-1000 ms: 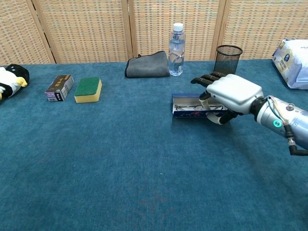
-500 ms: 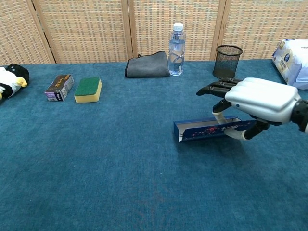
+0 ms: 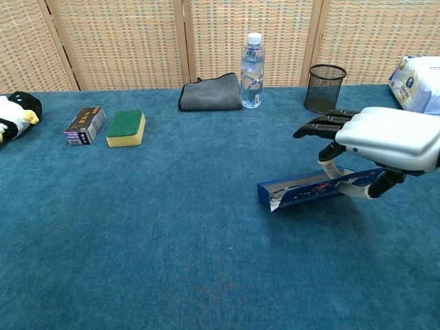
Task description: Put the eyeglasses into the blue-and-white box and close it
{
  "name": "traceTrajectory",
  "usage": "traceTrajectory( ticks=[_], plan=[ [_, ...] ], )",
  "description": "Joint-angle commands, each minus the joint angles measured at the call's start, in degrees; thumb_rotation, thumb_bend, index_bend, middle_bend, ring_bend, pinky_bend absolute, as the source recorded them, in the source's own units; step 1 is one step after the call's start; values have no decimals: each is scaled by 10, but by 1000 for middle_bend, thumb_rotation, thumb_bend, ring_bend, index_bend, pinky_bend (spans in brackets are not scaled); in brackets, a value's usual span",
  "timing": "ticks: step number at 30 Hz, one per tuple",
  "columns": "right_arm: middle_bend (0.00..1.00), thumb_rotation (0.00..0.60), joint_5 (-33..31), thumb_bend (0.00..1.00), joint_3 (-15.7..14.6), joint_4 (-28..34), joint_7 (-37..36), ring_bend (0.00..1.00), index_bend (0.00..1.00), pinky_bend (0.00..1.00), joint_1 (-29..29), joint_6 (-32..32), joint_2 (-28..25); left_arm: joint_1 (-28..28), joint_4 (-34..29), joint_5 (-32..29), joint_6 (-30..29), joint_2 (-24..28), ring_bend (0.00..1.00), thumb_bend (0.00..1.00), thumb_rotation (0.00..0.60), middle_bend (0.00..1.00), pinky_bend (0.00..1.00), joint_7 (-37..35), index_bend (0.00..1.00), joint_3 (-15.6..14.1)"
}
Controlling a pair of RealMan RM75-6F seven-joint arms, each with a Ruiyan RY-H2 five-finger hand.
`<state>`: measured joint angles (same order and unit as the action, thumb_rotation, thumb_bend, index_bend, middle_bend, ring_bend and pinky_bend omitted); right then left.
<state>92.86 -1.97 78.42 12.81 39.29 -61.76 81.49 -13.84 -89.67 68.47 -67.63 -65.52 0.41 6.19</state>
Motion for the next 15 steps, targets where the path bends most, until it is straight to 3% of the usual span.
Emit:
traceTrajectory(
  ticks=[1,15],
  plan=[
    [83,600,-1,543,0,0,2,0,674,62,0,4,-1,0,0,0,1,0,0,0,600,0,0,0,0,0],
    [83,600,-7,543,13,-45,60,0,674,62,28,61,32,0,0,-1,-1,-3,0,0,600,0,0,7,0,-2]
  ],
)
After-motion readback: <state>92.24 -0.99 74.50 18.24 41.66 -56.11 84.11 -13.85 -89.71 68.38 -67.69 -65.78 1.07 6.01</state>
